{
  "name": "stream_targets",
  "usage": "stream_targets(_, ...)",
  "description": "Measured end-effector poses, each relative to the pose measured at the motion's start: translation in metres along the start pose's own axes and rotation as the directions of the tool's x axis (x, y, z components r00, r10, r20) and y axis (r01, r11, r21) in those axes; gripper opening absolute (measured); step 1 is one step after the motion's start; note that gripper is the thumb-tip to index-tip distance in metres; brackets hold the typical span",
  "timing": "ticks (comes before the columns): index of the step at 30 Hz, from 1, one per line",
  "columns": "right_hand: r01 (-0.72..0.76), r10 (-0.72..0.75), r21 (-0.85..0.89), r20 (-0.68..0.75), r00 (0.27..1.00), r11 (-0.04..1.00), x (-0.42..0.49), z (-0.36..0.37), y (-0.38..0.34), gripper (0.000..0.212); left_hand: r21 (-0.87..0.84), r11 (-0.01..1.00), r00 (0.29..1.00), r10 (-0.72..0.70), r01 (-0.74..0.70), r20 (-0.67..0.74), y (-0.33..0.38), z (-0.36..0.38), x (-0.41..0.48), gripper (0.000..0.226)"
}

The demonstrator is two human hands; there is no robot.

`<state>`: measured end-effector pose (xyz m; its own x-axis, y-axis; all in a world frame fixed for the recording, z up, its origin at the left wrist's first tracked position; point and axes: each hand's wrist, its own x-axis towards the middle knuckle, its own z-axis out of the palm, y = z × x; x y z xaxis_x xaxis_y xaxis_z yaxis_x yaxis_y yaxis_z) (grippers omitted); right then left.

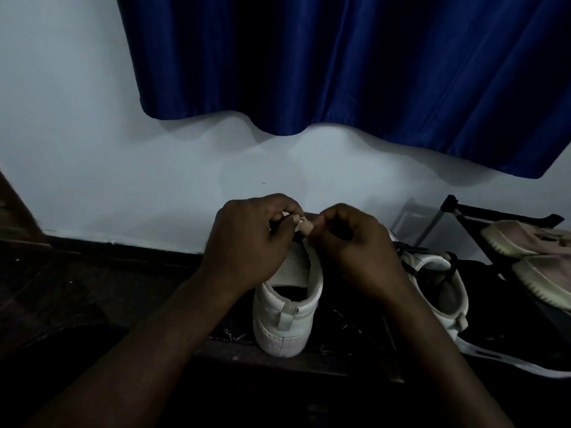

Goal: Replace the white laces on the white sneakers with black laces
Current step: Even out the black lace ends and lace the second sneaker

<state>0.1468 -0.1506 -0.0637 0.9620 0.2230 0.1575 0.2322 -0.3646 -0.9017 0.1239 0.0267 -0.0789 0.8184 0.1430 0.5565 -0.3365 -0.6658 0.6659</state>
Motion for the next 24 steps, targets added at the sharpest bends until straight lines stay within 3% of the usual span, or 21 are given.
stream_targets(3,0.006,0.004,-0.194,0.055,0.998,0.981,-0.009,-0.002,0.001,0.025,-0.028,0.999,0.999,-0.04,0.039,-0.016,-0.001,0.0,0.002,0.011)
stream_targets(6,0.016,-0.012,-0.197,0.021,1.0,0.98,-0.015,-0.006,0.003,0.01,-0.015,0.999,0.999,-0.037,0.037,0.037,-0.003,0.0,0.003,0.006)
stream_targets(11,-0.123,0.122,0.051,0.012,0.992,0.991,-0.021,-0.011,0.004,0.004,0.08,0.997,0.996,0.006,-0.014,0.094,0.001,0.0,0.001,0.011)
stream_targets(18,-0.277,0.279,0.362,0.05,0.959,0.89,-0.022,-0.007,0.003,0.01,0.22,0.973,0.983,0.033,-0.073,0.182,-0.002,0.002,0.004,0.008)
stream_targets(24,-0.321,0.337,0.446,0.045,0.94,0.835,-0.022,-0.007,0.004,0.01,0.239,0.968,0.979,0.026,-0.074,0.2,-0.002,0.006,0.004,0.003)
